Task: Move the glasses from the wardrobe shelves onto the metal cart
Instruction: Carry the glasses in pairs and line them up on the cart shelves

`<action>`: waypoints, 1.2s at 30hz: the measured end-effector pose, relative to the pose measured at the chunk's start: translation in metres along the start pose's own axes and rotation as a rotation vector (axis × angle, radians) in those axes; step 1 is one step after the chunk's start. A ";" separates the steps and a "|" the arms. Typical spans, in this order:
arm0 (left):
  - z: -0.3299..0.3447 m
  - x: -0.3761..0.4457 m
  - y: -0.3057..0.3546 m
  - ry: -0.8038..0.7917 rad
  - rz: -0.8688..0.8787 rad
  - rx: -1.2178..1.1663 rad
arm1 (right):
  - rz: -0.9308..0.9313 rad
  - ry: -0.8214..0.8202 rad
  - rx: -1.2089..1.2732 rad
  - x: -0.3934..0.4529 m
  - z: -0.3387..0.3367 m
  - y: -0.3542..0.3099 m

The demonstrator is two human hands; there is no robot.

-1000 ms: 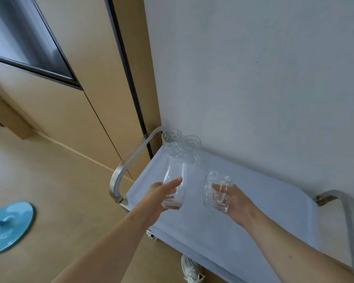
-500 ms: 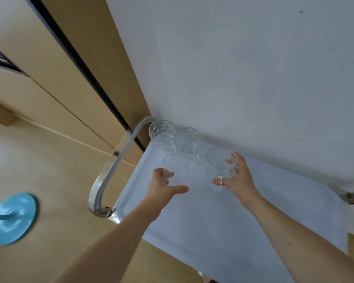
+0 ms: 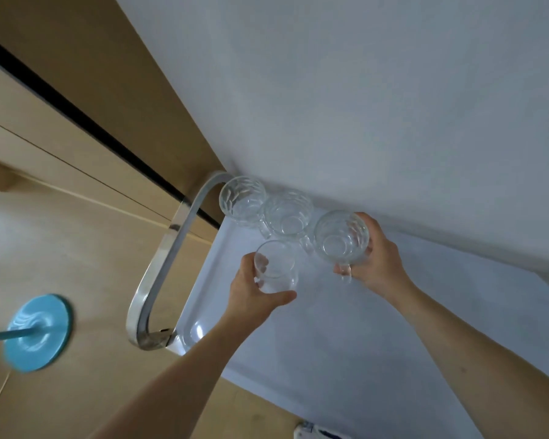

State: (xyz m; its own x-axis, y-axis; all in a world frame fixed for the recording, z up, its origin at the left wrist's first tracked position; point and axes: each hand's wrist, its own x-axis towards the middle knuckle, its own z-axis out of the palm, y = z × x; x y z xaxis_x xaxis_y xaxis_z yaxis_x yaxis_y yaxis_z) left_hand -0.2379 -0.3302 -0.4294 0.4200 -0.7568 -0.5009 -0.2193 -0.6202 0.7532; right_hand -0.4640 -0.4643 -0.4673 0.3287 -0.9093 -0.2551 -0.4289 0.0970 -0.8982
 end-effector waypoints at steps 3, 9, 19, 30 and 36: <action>0.001 0.001 -0.002 0.007 0.005 0.005 | -0.004 -0.007 0.004 0.005 -0.001 0.000; 0.000 0.001 -0.003 -0.005 0.015 0.033 | -0.009 -0.023 0.001 0.012 0.000 0.000; -0.011 -0.003 -0.008 -0.053 0.058 0.079 | 0.092 0.048 -0.193 -0.006 -0.005 -0.002; -0.064 -0.024 -0.028 -0.159 0.190 0.114 | 0.267 0.197 -0.445 -0.124 0.039 -0.019; -0.091 -0.043 -0.060 -0.228 0.240 0.107 | 0.318 0.179 -0.502 -0.185 0.097 -0.025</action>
State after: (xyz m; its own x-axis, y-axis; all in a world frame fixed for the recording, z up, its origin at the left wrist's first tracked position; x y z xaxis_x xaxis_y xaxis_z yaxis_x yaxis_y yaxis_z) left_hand -0.1624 -0.2412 -0.4141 0.1403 -0.9029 -0.4062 -0.3839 -0.4278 0.8183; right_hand -0.4323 -0.2588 -0.4319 -0.0079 -0.9250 -0.3799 -0.8406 0.2118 -0.4984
